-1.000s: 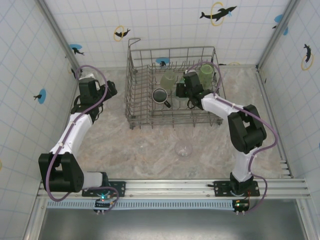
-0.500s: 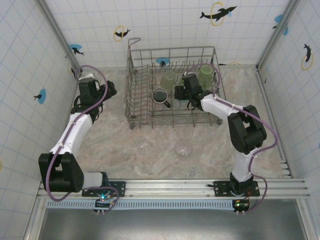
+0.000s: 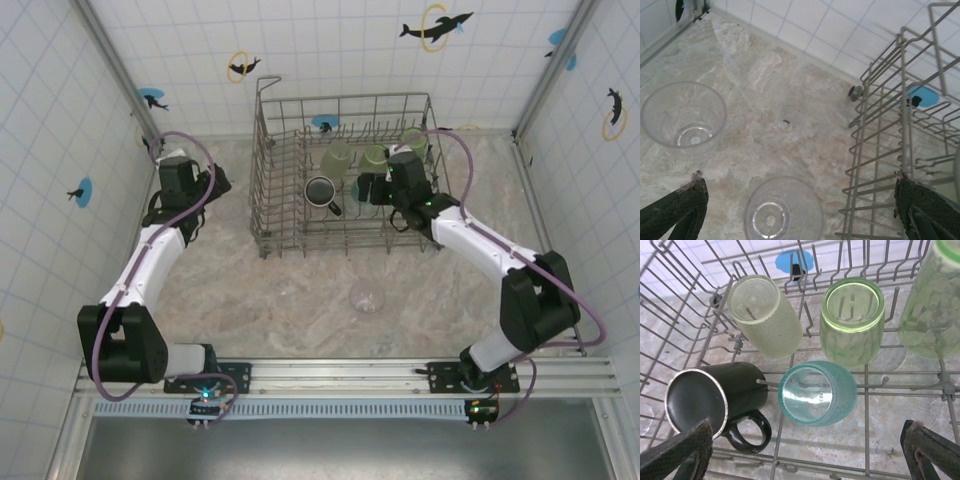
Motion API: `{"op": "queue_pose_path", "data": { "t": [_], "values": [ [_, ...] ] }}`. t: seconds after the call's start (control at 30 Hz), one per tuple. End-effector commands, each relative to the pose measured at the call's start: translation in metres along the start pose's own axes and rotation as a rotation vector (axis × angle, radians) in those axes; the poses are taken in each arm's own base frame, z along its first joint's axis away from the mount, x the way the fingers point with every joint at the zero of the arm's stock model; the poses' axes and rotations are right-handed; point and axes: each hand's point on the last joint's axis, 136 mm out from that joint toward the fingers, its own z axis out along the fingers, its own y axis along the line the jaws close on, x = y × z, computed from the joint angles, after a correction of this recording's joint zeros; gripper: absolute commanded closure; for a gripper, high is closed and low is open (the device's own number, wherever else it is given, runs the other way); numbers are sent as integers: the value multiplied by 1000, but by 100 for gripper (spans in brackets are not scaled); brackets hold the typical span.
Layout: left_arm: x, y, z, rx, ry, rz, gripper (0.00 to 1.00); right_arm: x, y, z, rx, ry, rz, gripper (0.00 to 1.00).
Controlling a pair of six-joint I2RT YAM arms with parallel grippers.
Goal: Load the cups into the dish rack
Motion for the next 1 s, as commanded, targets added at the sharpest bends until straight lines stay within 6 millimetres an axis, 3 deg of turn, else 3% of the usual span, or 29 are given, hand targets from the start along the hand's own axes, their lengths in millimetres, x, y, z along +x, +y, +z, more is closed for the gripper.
{"op": "queue_pose_path", "data": {
  "t": [0.0,0.17,0.73,0.97],
  "values": [
    [-4,13,1,-77,10,12,2,6,-5,-18,-14,5,4,0],
    [17,32,3,-160,79,-10,2,19,-12,-33,-54,26,13,0],
    [87,51,31,-208,334,-134,4,72,-41,-57,-109,136,45,0],
    [103,62,44,-251,382,-136,11,76,-50,-63,-100,132,68,0]
  ]
}}
